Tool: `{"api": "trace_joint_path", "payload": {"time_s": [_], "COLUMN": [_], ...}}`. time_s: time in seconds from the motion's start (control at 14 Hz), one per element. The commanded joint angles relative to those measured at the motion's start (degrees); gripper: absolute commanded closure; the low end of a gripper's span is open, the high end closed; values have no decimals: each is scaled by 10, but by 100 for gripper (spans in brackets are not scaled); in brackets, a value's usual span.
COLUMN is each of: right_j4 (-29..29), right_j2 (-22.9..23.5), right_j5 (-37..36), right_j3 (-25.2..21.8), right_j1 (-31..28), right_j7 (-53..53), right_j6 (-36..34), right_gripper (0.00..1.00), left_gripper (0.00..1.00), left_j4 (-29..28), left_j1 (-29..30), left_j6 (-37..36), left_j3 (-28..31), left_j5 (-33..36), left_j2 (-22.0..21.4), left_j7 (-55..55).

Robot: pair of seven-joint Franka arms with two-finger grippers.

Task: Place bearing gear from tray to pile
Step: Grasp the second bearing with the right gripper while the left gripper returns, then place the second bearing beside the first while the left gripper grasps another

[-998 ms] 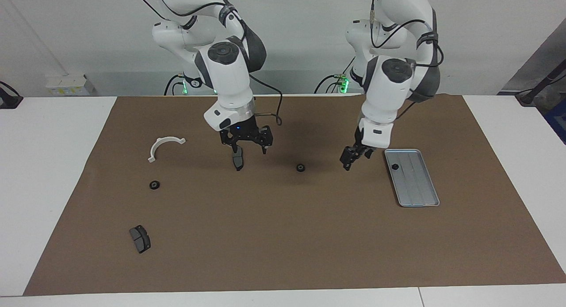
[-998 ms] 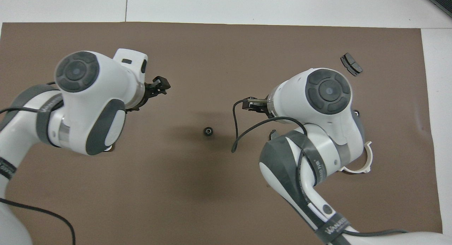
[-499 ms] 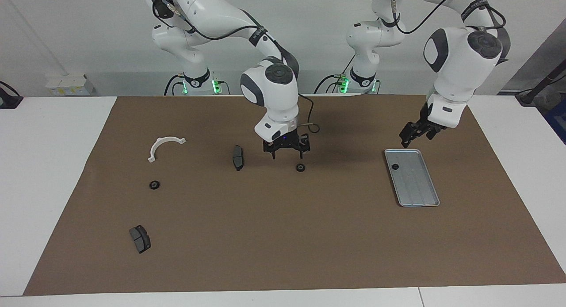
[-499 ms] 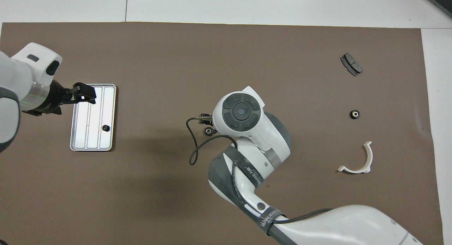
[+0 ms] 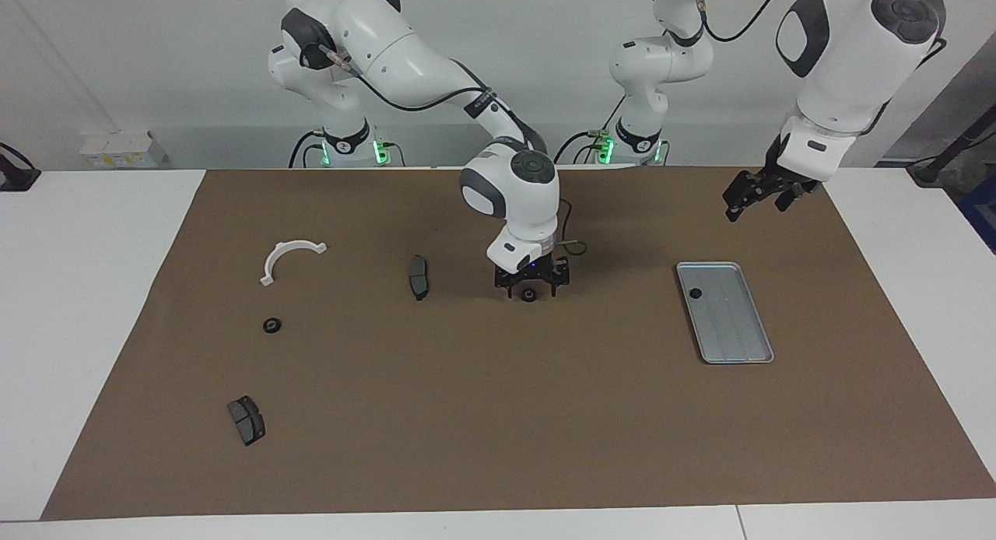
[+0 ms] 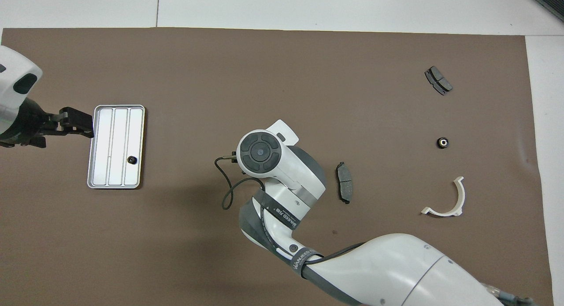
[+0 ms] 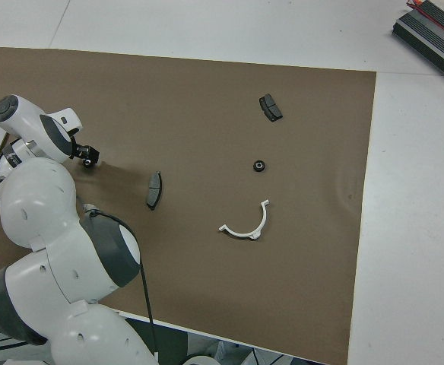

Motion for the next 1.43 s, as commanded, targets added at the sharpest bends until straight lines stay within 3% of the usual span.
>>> {"api": "trace_joint_path", "payload": {"time_s": [0.0,0.21,0.36,0.43,0.57,0.78,0.93,1.07,1.21,1.28,1.35], "right_j4": [2,-14,-17,-16,-10,-10,-21,-55,-126,-148,-166], "right_j2": [2,1,-1,-1,-2,-19,-45,-87,-148,-168,-183], "right_j5": [-17,-28,-28,-28,-28,-28,-29,-27,-20,-20,-19], "right_j3": [-1,-1,-1,-1,0,0,1,2,2,2,2], "right_j1": [4,2,2,2,4,-9,-44,-86,-144,-165,-187], "right_j7": [16,23,25,26,33,30,24,-5,-54,-79,-102], "right_j6": [0,6,0,-2,-24,-31,-31,-31,-23,-24,-24], "right_gripper": [28,36,47,61,98,100,100,100,100,100,100], "left_gripper": [0,0,0,0,0,1,8,23,34,47,52], "left_j4": [-20,-44,-68,-81,-111,-174,-222,-257,-295,-307,-316], "left_j1": [2,3,3,3,3,11,17,19,24,30,35], "left_j6": [39,66,84,98,123,188,245,272,324,341,350], "left_j3": [0,0,0,0,1,1,1,1,1,1,0], "left_j5": [-2,-2,-2,-2,-2,-2,-2,-2,-2,-2,-2], "left_j2": [-3,-7,-15,-17,-25,-25,-21,-19,-17,-16,-15], "left_j7": [9,16,17,19,20,20,20,19,18,18,17]}}
